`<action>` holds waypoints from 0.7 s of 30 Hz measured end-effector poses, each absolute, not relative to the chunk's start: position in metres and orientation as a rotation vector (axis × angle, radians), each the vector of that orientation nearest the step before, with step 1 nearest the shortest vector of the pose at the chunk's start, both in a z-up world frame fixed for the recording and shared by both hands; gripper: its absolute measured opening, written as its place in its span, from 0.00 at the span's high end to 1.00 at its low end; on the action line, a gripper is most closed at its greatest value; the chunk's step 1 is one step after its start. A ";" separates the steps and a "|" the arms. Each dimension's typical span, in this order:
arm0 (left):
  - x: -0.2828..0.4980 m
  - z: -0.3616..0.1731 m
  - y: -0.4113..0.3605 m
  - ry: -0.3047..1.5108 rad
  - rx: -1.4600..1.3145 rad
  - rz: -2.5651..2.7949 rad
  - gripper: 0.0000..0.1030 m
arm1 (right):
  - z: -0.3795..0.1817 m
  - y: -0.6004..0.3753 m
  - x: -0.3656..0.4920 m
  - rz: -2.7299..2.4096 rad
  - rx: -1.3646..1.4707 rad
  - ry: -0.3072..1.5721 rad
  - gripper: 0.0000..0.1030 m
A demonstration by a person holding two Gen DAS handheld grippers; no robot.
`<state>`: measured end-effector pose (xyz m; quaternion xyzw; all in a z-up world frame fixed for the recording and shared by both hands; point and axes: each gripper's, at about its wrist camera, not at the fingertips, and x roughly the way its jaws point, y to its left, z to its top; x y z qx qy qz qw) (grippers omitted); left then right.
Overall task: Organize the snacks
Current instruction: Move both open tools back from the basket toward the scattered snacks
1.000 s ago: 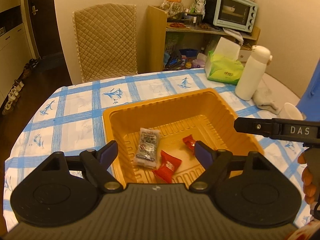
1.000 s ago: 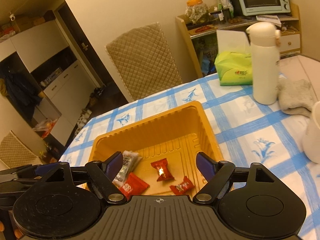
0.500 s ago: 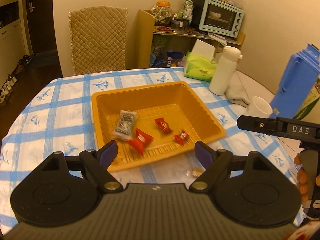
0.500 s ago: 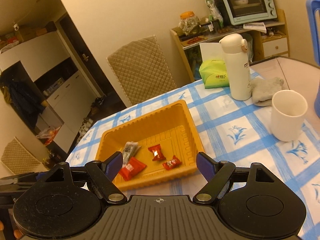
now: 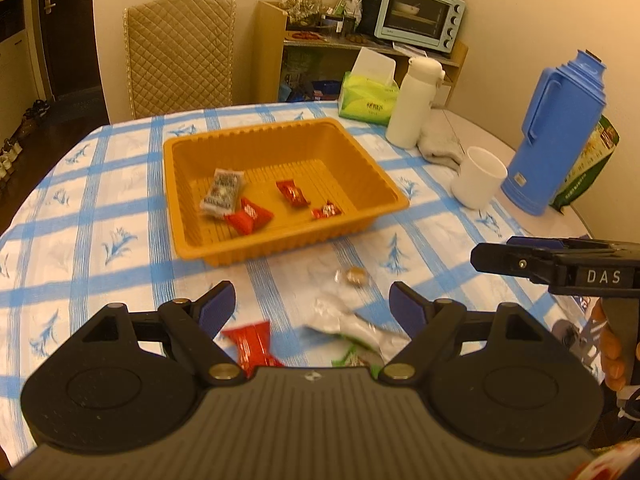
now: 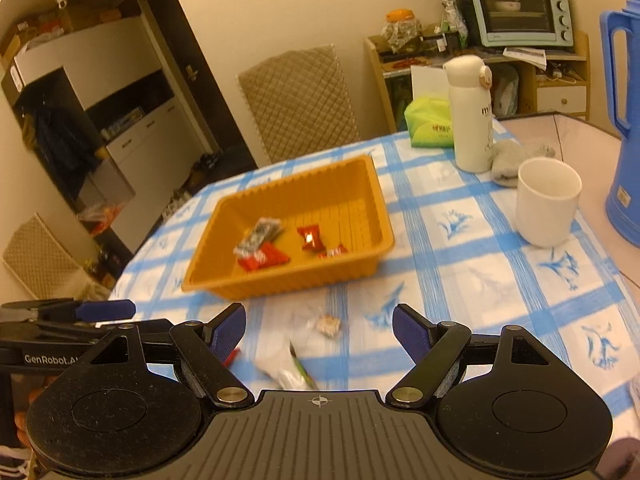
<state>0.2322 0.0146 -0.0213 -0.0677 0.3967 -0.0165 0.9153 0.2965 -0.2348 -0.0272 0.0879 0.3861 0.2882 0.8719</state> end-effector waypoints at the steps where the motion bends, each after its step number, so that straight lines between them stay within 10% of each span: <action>1: 0.229 -0.023 0.014 0.821 -0.140 -0.032 0.20 | -0.029 -0.237 0.293 0.603 0.182 0.814 0.22; 21: 0.188 -0.056 0.004 0.913 -0.139 -0.010 0.20 | -0.068 -0.258 0.252 0.579 0.150 0.951 0.22</action>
